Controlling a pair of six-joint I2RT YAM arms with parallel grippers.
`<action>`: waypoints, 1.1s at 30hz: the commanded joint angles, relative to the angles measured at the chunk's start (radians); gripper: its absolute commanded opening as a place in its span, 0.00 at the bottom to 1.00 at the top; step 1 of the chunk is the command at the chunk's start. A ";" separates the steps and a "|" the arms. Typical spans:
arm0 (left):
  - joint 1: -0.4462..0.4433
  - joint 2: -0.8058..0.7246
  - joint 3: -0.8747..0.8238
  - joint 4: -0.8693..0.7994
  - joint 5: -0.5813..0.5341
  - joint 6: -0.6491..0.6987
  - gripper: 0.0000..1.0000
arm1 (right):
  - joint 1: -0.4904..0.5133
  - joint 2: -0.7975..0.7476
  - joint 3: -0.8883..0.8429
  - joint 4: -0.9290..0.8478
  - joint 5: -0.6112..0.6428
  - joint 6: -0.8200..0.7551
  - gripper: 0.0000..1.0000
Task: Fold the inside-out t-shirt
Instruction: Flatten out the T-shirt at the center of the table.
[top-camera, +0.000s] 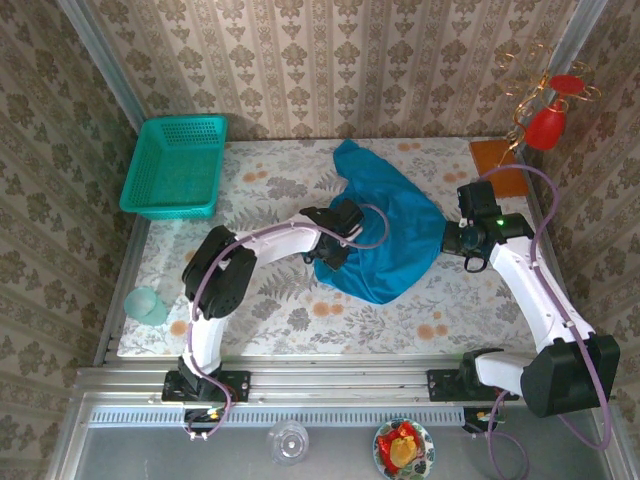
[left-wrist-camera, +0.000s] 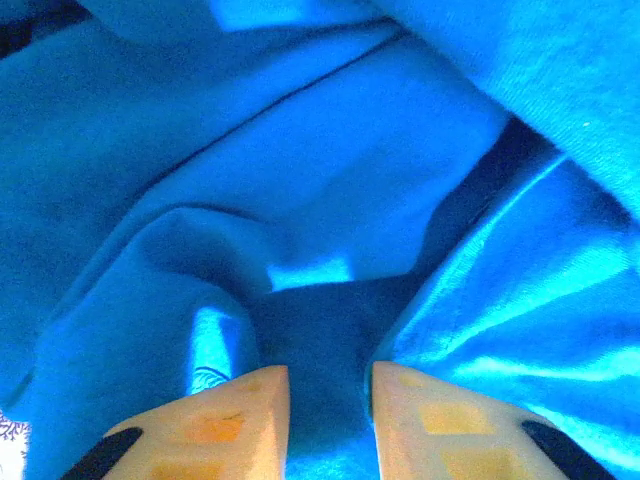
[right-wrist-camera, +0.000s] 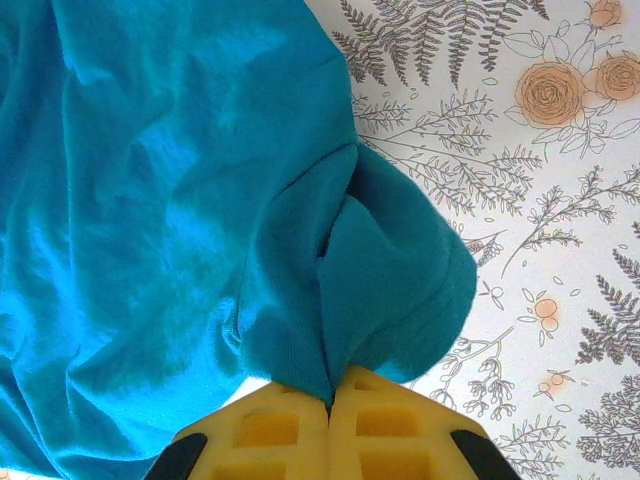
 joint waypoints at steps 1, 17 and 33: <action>0.006 -0.025 -0.026 0.031 0.104 -0.017 0.27 | -0.006 -0.007 0.004 -0.011 0.007 0.011 0.00; 0.004 0.006 -0.034 0.061 0.205 -0.028 0.42 | -0.006 -0.019 0.000 -0.015 0.003 0.014 0.00; 0.108 -0.128 -0.067 0.086 0.293 -0.051 0.00 | -0.007 -0.014 0.046 -0.016 0.021 0.008 0.00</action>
